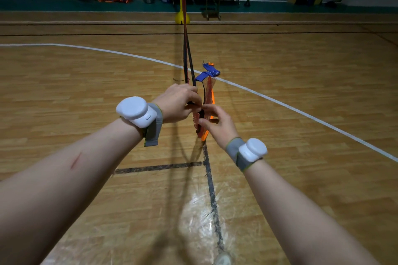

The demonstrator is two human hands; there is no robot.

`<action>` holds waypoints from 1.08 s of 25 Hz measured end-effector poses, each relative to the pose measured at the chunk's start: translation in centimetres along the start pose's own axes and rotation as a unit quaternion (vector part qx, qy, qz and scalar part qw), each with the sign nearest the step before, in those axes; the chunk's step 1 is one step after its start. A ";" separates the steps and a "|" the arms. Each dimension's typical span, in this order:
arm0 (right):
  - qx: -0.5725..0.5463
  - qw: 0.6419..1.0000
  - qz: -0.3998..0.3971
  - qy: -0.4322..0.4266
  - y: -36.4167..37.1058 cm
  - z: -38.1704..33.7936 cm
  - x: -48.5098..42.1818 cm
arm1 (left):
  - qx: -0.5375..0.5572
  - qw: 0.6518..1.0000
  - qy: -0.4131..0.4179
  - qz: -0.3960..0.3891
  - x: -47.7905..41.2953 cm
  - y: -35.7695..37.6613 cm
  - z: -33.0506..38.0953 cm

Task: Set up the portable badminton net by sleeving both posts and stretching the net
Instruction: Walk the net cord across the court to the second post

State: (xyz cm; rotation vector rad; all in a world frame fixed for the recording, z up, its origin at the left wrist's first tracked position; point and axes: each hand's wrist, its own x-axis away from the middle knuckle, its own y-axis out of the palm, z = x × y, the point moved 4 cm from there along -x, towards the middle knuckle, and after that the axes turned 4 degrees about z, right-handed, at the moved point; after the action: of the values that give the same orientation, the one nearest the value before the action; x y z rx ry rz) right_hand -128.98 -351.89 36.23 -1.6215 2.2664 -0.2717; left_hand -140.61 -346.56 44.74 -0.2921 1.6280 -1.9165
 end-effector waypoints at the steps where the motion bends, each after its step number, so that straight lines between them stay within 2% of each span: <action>1: -0.005 1.000 -0.009 0.012 0.4 -0.4 -0.1 | -0.002 1.000 0.002 0.002 0.2 -0.1 -0.1; 4: -0.052 0.996 -0.045 0.060 2.0 -0.1 0.6 | -0.006 1.000 0.009 0.017 1.1 -0.6 -0.6; 8: -0.032 0.998 -0.011 0.048 2.1 0.7 1.2 | -0.006 1.000 0.013 0.023 2.0 -0.8 -1.2; 14: -0.014 0.996 -0.017 0.083 1.4 2.8 1.8 | 0.012 0.999 0.006 0.050 2.1 -1.3 -1.2; 22: 0.080 0.992 -0.024 0.089 -0.8 5.0 3.0 | 0.008 0.998 -0.007 0.057 2.6 -1.4 -1.6; 27: 0.032 0.997 0.017 0.065 -1.8 4.1 5.0 | -0.006 0.999 -0.033 0.043 2.7 -0.7 -3.2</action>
State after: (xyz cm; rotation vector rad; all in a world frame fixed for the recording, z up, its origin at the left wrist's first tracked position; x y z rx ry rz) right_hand -127.32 -357.08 32.29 -1.5727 2.3518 -0.4492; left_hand -144.65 -345.41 44.09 -0.2826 1.5829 -1.8155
